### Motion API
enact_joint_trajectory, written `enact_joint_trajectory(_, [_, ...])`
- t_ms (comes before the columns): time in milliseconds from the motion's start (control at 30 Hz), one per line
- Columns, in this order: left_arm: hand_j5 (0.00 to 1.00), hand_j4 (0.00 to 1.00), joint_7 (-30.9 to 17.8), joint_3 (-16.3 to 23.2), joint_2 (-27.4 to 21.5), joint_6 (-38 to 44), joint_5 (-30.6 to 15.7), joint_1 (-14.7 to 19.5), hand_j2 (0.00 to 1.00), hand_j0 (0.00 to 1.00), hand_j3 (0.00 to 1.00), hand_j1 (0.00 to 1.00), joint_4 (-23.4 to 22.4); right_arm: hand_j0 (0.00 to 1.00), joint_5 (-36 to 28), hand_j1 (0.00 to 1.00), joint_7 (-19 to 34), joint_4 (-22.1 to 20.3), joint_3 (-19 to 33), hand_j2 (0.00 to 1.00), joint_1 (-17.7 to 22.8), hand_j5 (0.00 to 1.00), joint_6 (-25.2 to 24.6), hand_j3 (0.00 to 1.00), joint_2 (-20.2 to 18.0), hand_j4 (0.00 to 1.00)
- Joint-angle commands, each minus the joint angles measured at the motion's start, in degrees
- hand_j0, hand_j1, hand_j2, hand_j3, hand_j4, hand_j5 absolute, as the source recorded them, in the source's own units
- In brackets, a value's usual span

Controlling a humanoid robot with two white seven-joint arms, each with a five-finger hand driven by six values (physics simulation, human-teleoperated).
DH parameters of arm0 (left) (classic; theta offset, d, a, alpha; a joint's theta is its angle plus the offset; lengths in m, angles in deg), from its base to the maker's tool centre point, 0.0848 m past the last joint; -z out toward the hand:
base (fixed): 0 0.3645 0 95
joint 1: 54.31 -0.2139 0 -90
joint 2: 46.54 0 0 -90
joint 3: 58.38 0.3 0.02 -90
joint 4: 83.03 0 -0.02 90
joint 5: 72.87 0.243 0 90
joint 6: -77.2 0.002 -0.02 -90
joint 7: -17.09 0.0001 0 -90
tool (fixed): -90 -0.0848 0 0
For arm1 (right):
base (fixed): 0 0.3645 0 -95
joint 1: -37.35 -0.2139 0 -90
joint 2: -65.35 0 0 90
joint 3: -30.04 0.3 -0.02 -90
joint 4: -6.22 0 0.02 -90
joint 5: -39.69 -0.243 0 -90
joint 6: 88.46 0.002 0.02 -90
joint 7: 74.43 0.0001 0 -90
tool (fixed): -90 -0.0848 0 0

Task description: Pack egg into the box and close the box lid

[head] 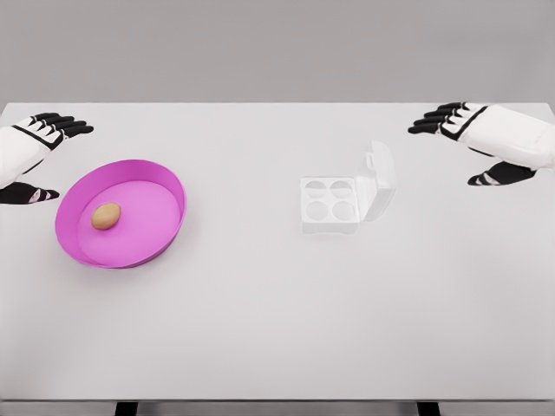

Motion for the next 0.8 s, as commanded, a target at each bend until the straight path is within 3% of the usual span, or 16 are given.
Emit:
enact_joint_trajectory(0, [1.00,1.00,0.04,0.10,-0.06,0.08,-0.33,0.00,1.00,1.00,1.00,1.00,0.03,1.00,0.16,1.00,-0.03,-0.11,0.01,1.00,0.00,1.00,-0.18,1.00,0.32,1.00])
enact_joint_trajectory(200, [1.00,1.00,-0.14,0.01,-0.41,0.08,-0.06,0.70,1.00,1.00,1.00,1.00,0.56,1.00,0.69,1.00,-0.03,0.77,0.45,1.00,0.35,1.00,-0.18,1.00,0.32,1.00])
enact_joint_trajectory(367, [1.00,1.00,-0.49,2.03,-0.50,0.08,0.03,0.44,1.00,1.00,1.00,1.00,1.44,1.00,8.42,1.00,-0.03,1.56,1.68,1.00,0.44,1.00,-0.18,1.00,-0.29,1.00])
enact_joint_trajectory(433, [0.98,0.98,-0.49,2.03,-1.11,0.08,-0.85,0.44,0.98,0.98,0.98,0.98,1.44,1.00,8.77,1.00,-0.03,0.59,7.56,1.00,0.35,1.00,-0.18,1.00,0.50,1.00])
enact_joint_trajectory(467, [0.92,0.92,-0.49,2.03,-1.11,0.08,-1.03,0.35,0.92,0.92,0.92,0.92,1.96,1.00,9.04,1.00,-0.03,1.03,9.41,1.00,0.35,1.00,-0.18,1.00,1.64,1.00])
enact_joint_trajectory(533, [0.96,0.96,-0.67,2.03,-1.20,0.08,-1.38,0.35,0.96,0.96,0.96,0.96,3.02,1.00,9.91,1.00,-0.03,2.35,9.86,1.00,0.79,1.00,-0.18,1.00,2.34,1.00])
enact_joint_trajectory(600, [1.00,1.00,-1.11,1.94,-2.78,0.08,-1.64,0.35,1.00,1.00,1.00,1.00,4.25,0.98,9.92,0.98,-0.03,0.94,9.86,0.98,3.42,0.98,-0.18,0.98,2.34,0.98])
enact_joint_trajectory(633, [1.00,1.00,-1.46,2.03,-3.04,0.08,-4.27,0.35,1.00,1.00,1.00,1.00,4.34,0.98,10.09,0.98,-0.03,1.64,9.77,0.98,4.83,0.98,-0.18,0.98,2.08,0.98])
enact_joint_trajectory(700, [1.00,1.00,-9.96,7.55,-6.28,0.08,-13.13,0.44,1.00,1.00,1.00,1.00,4.34,0.98,9.74,0.98,-0.03,1.82,10.12,0.98,7.82,0.98,-0.18,0.98,2.26,0.98])
enact_joint_trajectory(733, [1.00,1.00,-15.93,10.37,-8.57,0.08,-19.98,0.53,1.00,1.00,1.00,1.00,4.69,0.98,10.00,0.98,-0.03,2.52,10.12,0.98,8.43,0.98,-0.18,0.98,2.52,0.98])
enact_joint_trajectory(767, [1.00,1.00,-20.29,11.00,-9.02,0.08,-23.78,0.70,1.00,1.00,1.00,1.00,5.92,0.99,10.35,0.99,-0.03,2.52,10.03,0.99,8.96,0.99,-0.18,0.99,2.96,0.99])
